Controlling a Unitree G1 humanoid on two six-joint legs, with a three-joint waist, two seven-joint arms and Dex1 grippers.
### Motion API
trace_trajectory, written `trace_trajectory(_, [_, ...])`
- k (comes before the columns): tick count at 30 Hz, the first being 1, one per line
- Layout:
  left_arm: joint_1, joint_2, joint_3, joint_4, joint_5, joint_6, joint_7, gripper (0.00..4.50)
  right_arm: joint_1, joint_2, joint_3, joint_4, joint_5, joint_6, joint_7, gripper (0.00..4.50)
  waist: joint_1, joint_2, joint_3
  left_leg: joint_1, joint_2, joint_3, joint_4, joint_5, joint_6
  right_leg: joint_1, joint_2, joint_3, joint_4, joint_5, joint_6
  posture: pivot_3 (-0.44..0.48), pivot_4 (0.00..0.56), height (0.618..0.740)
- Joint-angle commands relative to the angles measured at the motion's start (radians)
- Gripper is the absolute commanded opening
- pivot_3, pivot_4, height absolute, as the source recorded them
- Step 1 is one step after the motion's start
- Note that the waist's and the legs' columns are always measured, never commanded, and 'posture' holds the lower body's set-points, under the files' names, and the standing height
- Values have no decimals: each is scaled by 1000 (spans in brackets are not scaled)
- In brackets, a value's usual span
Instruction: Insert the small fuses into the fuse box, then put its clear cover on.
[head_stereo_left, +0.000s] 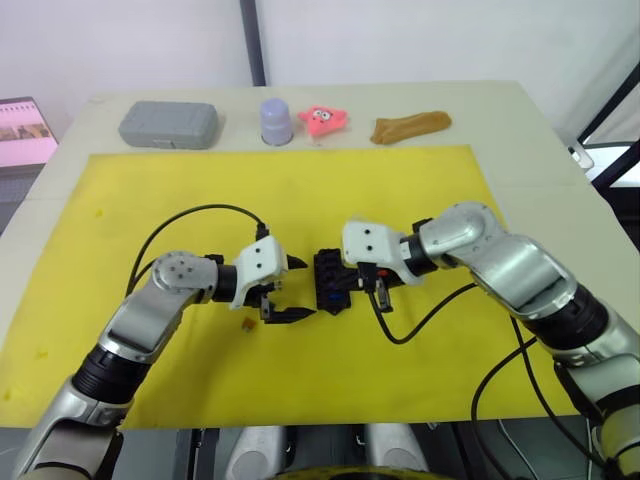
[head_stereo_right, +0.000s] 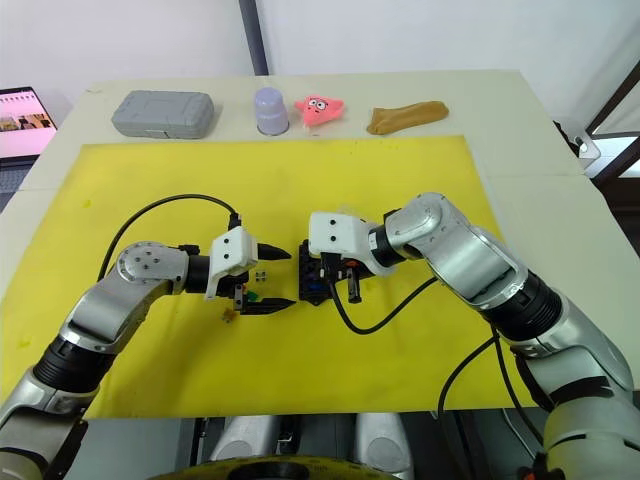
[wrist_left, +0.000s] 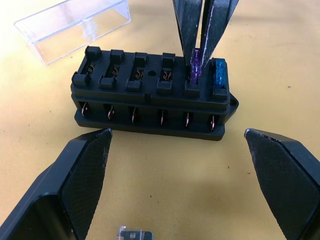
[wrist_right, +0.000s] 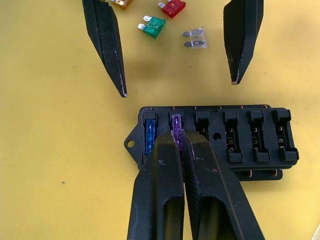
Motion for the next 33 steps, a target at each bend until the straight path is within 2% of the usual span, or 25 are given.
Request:
trace_trajectory(1, [-14, -4, 7, -24, -2, -7, 3, 4463, 7, -1, -10, -14, -18, -16, 1, 0, 0, 0, 0, 0, 0, 0, 0, 0, 0, 0, 0, 0, 0, 0, 0, 0, 150, 731])
trace_trajectory(24, [-10, -14, 5, -36, 4, -2, 9, 4463, 20, -14, 53, 11, -169, -120, 31, 0, 0, 0, 0, 1, 0, 0, 0, 0, 0, 1, 0, 0, 1, 0, 0, 0, 150, 731])
trace_trajectory(33, [-9, -19, 5, -37, 8, 0, 13, 4463, 8, 1, 78, 37, -204, -88, 42, 0, 0, 0, -1, 1, 0, 0, 0, 0, 0, 1, 0, 0, 1, 0, 0, 0, 150, 731])
